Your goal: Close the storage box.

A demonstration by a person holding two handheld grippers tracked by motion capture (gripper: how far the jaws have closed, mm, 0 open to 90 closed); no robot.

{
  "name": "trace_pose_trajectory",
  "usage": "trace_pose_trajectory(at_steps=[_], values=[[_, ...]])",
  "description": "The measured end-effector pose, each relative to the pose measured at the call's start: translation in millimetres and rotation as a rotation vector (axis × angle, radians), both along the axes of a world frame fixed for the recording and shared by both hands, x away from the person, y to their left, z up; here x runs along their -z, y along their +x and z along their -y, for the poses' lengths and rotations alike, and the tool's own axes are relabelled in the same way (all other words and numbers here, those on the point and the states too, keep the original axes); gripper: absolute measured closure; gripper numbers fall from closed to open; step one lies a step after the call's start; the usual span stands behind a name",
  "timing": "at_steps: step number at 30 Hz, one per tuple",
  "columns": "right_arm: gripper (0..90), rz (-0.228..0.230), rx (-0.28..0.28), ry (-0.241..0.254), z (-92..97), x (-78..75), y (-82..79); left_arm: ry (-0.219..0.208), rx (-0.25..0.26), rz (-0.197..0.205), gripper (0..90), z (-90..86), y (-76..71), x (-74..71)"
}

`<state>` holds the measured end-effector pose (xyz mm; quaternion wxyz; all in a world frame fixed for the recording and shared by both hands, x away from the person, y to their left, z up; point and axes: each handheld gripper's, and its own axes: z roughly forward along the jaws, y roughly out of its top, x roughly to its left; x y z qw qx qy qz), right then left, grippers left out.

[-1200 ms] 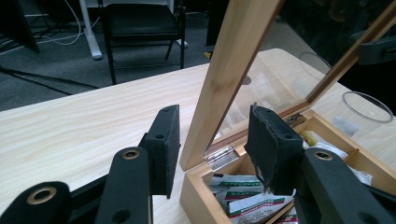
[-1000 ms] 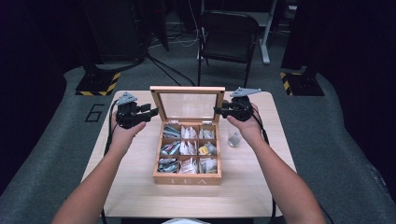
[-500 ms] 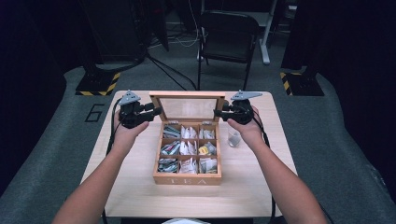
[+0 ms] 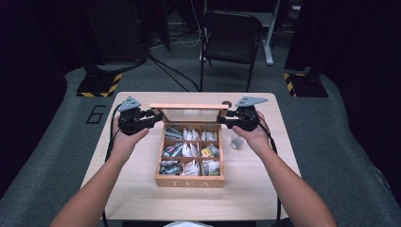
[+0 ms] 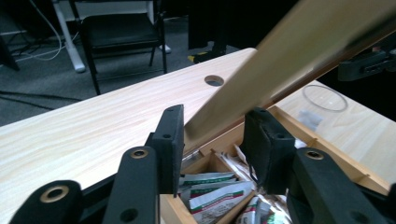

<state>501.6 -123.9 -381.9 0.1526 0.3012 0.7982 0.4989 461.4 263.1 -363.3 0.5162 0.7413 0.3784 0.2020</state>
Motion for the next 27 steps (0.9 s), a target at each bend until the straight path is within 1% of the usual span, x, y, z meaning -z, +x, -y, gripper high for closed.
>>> trace_pose_trajectory(at_steps=[1,3,6,7,8,12,15,16,17,18,24,25,27], values=[[55.8,-0.001,0.001,0.002,0.2,-0.9,-2.3,0.011,0.004,0.010,57.6,0.1,-2.8,-1.6],[55.8,0.004,-0.007,0.001,1.4,-4.0,-7.9,0.013,0.010,0.019,57.5,-0.5,-7.5,-4.1],[55.6,0.007,-0.015,0.001,2.4,-8.7,-15.5,0.015,0.021,0.024,57.3,-1.8,-13.2,-6.3],[55.5,0.011,-0.017,0.000,2.7,-10.1,-17.8,0.015,0.026,0.020,57.3,-2.2,-15.0,-6.8],[55.4,0.007,-0.018,0.003,3.1,-11.5,-20.6,0.013,0.024,0.022,57.2,-2.0,-16.4,-6.8],[55.5,0.012,-0.022,-0.001,3.8,-17.2,-29.8,0.026,0.029,0.026,57.0,-2.3,-23.8,-9.1],[55.4,0.018,-0.024,-0.002,3.9,-21.9,-37.6,0.010,0.030,0.034,56.5,-2.6,-30.1,-11.0],[55.4,0.019,-0.022,0.000,4.0,-23.2,-40.1,0.016,0.034,0.036,56.5,-3.1,-31.2,-11.4],[55.5,0.023,-0.026,-0.004,4.2,-24.1,-41.3,0.015,0.035,0.030,56.4,-3.1,-32.8,-11.4],[55.5,0.021,-0.025,-0.004,4.1,-25.2,-43.6,0.015,0.036,0.031,56.4,-3.2,-33.8,-10.7],[55.5,0.015,-0.029,-0.003,4.3,-29.2,-54.1,0.016,0.039,0.001,56.1,-4.1,-40.3,-8.5],[55.5,0.015,-0.028,-0.003,4.3,-29.5,-55.2,0.006,0.034,0.004,56.1,-3.8,-41.3,-7.7],[55.6,0.010,-0.025,-0.002,3.9,-30.2,-58.4,-0.001,0.035,-0.007,56.2,-4.4,-44.6,-6.8]])
